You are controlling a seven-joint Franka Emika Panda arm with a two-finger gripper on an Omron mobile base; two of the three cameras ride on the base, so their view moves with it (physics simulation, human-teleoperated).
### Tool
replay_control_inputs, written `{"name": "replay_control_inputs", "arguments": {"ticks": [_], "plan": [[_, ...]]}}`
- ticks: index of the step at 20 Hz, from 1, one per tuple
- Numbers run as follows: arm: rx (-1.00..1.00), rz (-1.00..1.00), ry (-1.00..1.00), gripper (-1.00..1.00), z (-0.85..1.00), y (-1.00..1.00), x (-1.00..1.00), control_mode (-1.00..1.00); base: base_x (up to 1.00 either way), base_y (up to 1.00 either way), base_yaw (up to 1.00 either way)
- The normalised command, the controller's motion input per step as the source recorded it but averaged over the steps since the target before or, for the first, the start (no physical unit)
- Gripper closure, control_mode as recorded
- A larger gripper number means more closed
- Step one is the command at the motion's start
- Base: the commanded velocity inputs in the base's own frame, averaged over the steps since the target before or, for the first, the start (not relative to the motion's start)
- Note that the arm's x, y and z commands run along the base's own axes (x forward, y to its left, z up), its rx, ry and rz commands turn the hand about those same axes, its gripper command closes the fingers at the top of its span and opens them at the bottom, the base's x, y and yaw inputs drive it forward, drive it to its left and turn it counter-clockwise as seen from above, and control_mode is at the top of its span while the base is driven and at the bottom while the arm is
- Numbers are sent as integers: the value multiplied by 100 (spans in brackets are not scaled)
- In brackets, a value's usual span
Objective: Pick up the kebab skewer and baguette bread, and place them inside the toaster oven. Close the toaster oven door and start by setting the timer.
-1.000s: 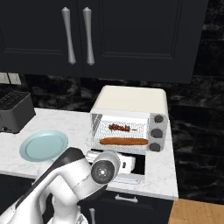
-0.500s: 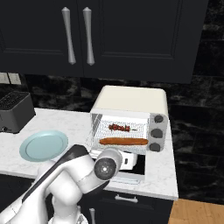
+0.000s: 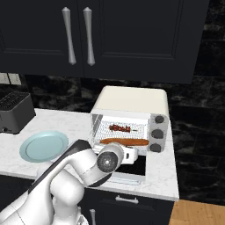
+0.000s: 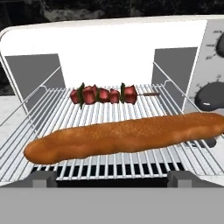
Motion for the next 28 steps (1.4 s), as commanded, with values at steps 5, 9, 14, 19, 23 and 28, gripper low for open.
{"name": "replay_control_inputs", "arguments": {"ticks": [5, 9, 14, 19, 23, 28], "plan": [[0, 0, 0, -100, -19, -3, 5, -100, 0, 0, 0], [0, 0, 0, -100, -20, 0, 1, -100, 0, 0, 0], [0, 0, -2, -100, -13, 0, 21, -100, 0, 0, 0], [0, 1, -1, -100, -14, 0, 26, -100, 0, 0, 0], [0, 1, 0, -100, -12, 0, 21, -100, 0, 0, 0], [0, 0, -1, -100, -2, 0, 22, -100, 0, 0, 0]]}}
